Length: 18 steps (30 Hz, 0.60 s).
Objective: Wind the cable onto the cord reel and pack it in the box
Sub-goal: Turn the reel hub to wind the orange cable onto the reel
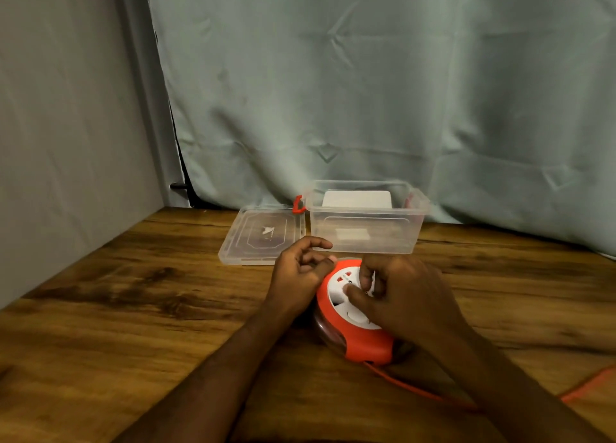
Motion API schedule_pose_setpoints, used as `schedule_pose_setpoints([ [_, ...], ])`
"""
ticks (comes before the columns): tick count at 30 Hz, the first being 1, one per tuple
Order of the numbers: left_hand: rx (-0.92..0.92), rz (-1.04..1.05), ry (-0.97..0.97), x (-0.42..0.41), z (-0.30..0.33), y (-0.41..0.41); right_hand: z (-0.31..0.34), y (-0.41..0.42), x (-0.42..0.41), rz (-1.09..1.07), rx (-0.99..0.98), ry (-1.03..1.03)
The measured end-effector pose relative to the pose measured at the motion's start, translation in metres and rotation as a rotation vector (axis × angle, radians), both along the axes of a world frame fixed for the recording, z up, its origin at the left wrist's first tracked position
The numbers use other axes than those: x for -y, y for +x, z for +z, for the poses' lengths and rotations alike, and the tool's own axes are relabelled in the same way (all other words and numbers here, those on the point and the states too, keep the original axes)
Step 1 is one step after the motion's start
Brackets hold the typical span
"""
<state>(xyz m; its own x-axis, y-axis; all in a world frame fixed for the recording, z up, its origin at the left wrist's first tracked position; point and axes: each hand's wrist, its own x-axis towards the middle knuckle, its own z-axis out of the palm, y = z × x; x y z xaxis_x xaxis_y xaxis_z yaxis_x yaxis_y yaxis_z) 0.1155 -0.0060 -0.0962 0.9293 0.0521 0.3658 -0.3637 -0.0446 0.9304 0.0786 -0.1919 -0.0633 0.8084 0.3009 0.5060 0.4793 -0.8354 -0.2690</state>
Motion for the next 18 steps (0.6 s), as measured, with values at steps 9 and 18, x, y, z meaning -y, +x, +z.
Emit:
schedule_pose_setpoints([
  [9,-0.003,-0.004,-0.005,-0.001,-0.001,0.000,0.030,-0.001,0.025,0.171,-0.224,-0.166],
  [18,0.005,0.010,0.009,-0.001,-0.002,0.002,0.036,-0.004,0.028,0.122,-0.287,-0.158],
])
